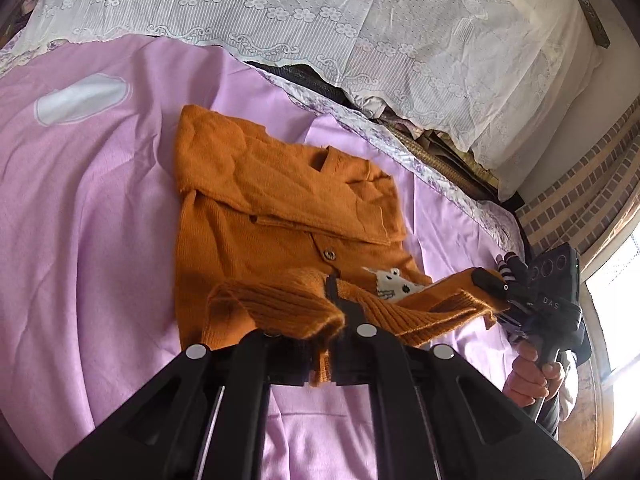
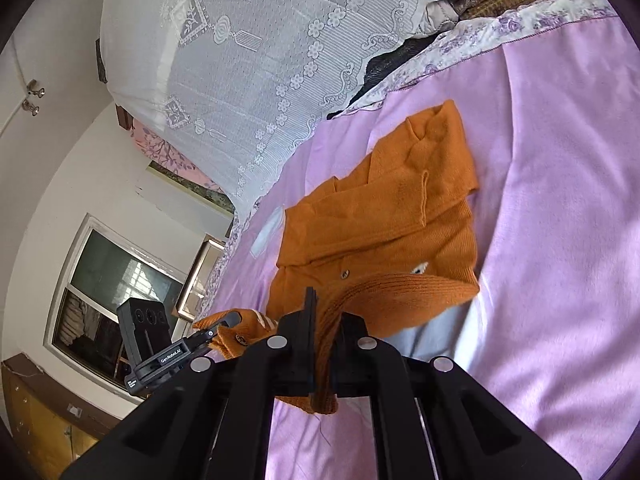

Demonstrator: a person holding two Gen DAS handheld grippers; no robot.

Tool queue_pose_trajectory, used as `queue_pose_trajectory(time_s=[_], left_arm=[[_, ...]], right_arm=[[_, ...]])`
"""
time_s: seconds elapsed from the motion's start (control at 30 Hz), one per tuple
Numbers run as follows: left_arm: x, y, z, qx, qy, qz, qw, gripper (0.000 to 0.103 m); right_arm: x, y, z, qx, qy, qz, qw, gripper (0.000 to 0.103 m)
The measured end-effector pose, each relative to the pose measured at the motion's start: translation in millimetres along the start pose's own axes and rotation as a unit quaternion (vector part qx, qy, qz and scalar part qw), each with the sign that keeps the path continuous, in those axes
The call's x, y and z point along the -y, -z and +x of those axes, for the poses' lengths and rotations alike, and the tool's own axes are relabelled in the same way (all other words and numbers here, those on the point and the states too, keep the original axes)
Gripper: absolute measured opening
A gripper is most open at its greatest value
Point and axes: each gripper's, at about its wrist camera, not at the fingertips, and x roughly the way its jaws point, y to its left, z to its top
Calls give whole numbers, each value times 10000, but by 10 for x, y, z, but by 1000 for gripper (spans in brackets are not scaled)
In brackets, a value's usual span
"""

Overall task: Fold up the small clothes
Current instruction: 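Lift the hem with both tools and fold it up onto the collar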

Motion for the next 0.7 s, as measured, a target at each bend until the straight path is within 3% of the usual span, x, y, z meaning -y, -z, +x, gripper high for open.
queue_pose_trajectory(time_s=[0.37, 0.7], left_arm=[[-58, -625, 304, 129, -273, 114, 9995, 5], [-407, -1140, 809, 160, -326, -256, 9990, 5]], right_arm=[[65, -570, 365, 325, -38, 76, 9994, 6], [330, -1157, 883, 361, -21, 323, 9988, 6]])
